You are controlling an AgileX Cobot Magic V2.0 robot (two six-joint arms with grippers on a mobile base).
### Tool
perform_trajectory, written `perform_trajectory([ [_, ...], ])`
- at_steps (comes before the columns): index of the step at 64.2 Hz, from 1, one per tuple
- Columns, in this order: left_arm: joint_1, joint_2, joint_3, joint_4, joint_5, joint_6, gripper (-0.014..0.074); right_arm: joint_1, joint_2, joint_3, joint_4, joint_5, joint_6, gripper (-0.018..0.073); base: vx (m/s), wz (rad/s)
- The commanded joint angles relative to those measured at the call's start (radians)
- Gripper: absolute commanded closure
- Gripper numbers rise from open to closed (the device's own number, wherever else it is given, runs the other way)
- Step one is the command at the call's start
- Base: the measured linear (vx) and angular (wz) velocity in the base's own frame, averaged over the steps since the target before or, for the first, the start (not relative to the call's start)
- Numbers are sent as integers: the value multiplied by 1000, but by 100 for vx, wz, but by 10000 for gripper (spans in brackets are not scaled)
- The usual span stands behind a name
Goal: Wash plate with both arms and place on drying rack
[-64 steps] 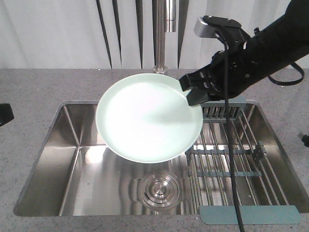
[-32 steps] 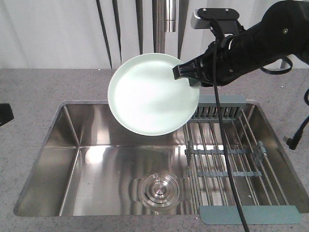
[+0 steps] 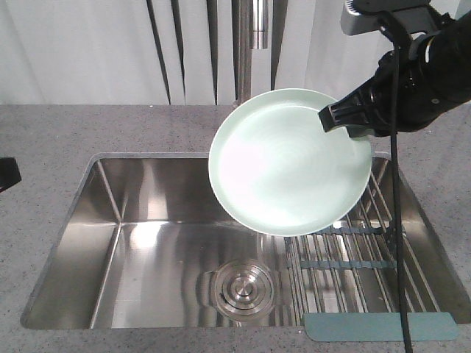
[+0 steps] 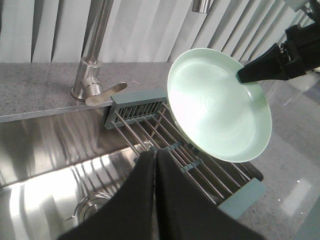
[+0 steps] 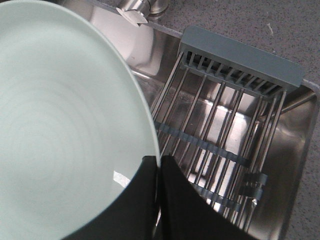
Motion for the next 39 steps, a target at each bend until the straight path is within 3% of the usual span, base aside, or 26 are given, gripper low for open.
perform_trajectory([
  [1,1,-6,-23,6,-152,-8,603,-9,-45,-35,-78,-32,5,563,0,0],
  [10,1,-6,-23,6,-152,-8,603,-92,-38,-35,-124,4,-5,563,0,0],
  [28,1,-6,-23,6,-152,-8,603,-394,7,-35,-57,-33,-123,563,0,0],
  [39,1,-6,-23,6,-152,-8,603,-446,87,-35,-49,-36,-160,563,0,0],
])
